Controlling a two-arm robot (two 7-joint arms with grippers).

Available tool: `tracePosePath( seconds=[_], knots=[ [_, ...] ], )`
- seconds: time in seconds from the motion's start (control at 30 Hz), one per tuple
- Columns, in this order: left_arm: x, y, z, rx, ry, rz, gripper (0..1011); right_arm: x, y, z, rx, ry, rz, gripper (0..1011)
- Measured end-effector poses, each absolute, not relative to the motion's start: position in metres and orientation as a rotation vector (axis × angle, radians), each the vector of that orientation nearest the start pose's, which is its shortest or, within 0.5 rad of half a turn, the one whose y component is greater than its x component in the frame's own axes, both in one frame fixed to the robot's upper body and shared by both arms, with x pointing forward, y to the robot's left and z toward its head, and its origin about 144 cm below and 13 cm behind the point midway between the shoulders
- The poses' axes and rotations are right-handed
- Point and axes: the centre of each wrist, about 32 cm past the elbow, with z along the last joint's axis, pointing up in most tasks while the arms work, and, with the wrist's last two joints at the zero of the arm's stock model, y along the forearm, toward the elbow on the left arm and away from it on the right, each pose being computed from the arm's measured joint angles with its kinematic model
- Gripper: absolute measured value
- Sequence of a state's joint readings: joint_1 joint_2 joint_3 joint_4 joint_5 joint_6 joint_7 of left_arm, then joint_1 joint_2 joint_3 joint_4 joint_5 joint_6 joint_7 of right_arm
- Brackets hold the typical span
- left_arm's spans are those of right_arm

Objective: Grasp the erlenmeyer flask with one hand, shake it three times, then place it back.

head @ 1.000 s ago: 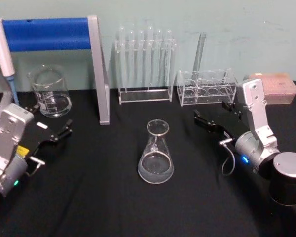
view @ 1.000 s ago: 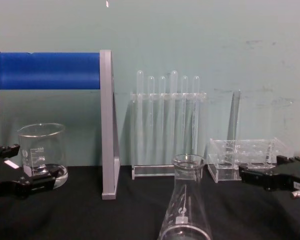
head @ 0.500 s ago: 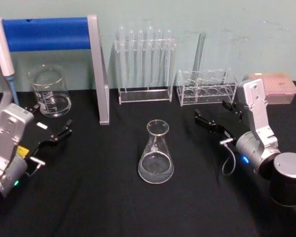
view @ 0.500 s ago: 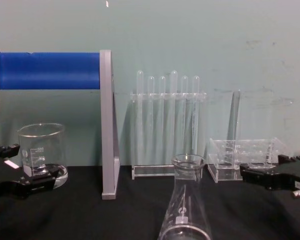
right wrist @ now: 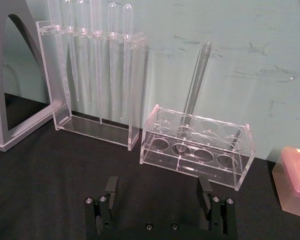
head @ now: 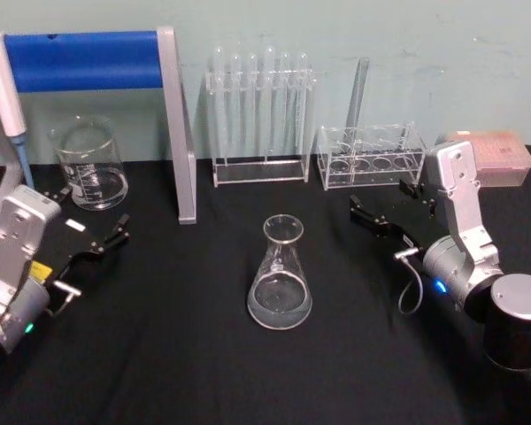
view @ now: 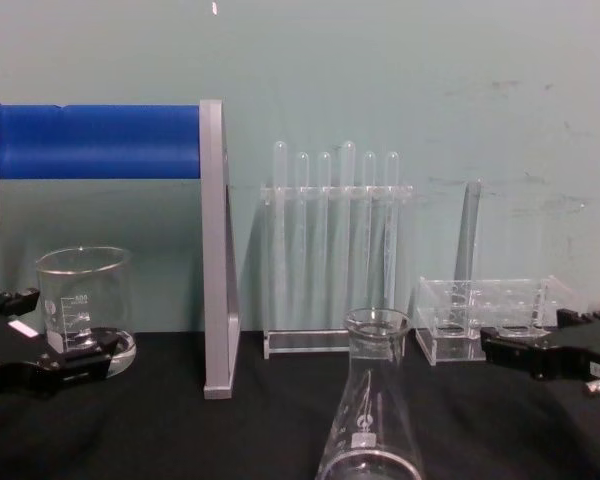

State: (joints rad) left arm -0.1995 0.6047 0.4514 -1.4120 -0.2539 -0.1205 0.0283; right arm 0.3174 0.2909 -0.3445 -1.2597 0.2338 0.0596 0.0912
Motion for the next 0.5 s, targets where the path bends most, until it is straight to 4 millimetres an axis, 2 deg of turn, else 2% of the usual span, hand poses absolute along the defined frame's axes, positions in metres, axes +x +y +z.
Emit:
tracePosePath(
  seconds=[0.5],
  knots=[
    [0.4886,0.3097,1.1398,0.304,-0.285,1.248,1001,0.5361,-0.2405,1.1428,-0.214,-0.009,-1.251,1000]
  ],
)
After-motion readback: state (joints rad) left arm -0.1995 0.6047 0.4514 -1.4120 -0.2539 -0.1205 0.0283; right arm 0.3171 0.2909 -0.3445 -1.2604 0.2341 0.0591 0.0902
